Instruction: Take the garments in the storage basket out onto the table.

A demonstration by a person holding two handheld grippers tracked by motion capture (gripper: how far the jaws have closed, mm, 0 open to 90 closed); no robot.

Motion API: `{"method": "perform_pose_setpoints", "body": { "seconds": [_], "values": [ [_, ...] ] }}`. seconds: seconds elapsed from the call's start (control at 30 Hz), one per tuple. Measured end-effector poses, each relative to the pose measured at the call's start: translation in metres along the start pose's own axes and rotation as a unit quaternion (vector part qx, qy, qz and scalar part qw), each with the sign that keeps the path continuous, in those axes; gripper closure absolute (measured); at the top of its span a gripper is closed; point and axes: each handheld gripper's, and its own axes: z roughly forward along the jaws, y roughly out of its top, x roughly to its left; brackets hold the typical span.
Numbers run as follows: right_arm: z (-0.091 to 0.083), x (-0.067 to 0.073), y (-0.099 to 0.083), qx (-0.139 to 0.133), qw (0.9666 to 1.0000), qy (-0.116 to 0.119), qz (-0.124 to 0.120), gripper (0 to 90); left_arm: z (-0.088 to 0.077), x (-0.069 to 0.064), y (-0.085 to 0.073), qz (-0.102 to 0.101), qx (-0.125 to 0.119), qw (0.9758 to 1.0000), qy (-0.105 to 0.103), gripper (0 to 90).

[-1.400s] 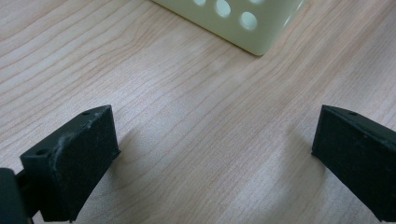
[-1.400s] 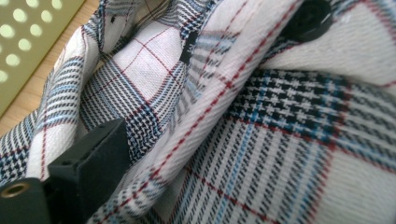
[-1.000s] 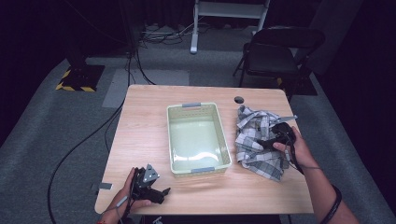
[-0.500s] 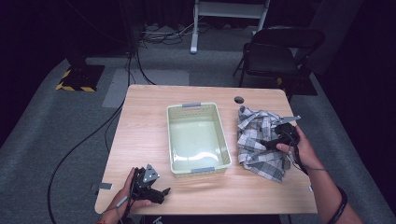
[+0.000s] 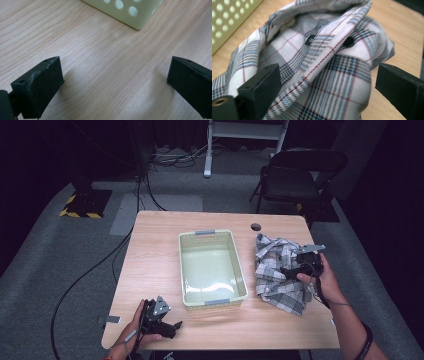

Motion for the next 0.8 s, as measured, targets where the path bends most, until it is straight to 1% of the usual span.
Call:
{"method": "perform_pose_setpoints", "body": {
  "seconds": [0.07,0.1,0.13,0.17,0.23,0.33,0.47,0.8],
  "values": [
    [0.001,0.000,0.001,-0.011,0.9999,-0.004,0.007,4.0,0.000,0.000,0.000,0.000,-0.001,1.0000,0.000,0.0],
    [0.002,0.000,0.001,-0.015,0.9998,-0.013,0.009,4.1,0.000,0.000,0.000,0.000,0.000,1.0000,0.000,0.0],
    [0.003,0.000,0.002,-0.017,0.9997,-0.015,0.013,4.4,0.000,0.000,0.000,0.000,0.000,1.0000,0.000,0.0],
    [0.004,-0.001,0.002,-0.018,0.9997,-0.012,0.015,4.1,0.000,0.000,0.000,0.001,-0.001,1.0000,0.000,0.0],
    [0.005,-0.001,0.001,-0.023,0.9994,-0.017,0.018,4.3,0.000,0.000,0.000,0.000,0.000,1.0000,0.000,0.0],
    [0.003,-0.002,-0.002,-0.025,0.9995,-0.003,0.020,4.3,0.000,0.000,0.000,0.000,0.000,1.0000,0.000,0.0],
    [-0.002,-0.005,-0.007,-0.027,0.9994,0.015,0.016,4.3,0.000,0.000,0.000,0.000,0.000,1.0000,0.000,0.0],
    [-0.011,-0.008,-0.018,-0.026,0.9990,0.037,-0.001,4.1,0.000,0.000,0.000,0.000,0.000,1.0000,0.000,0.0]
  ]
}}
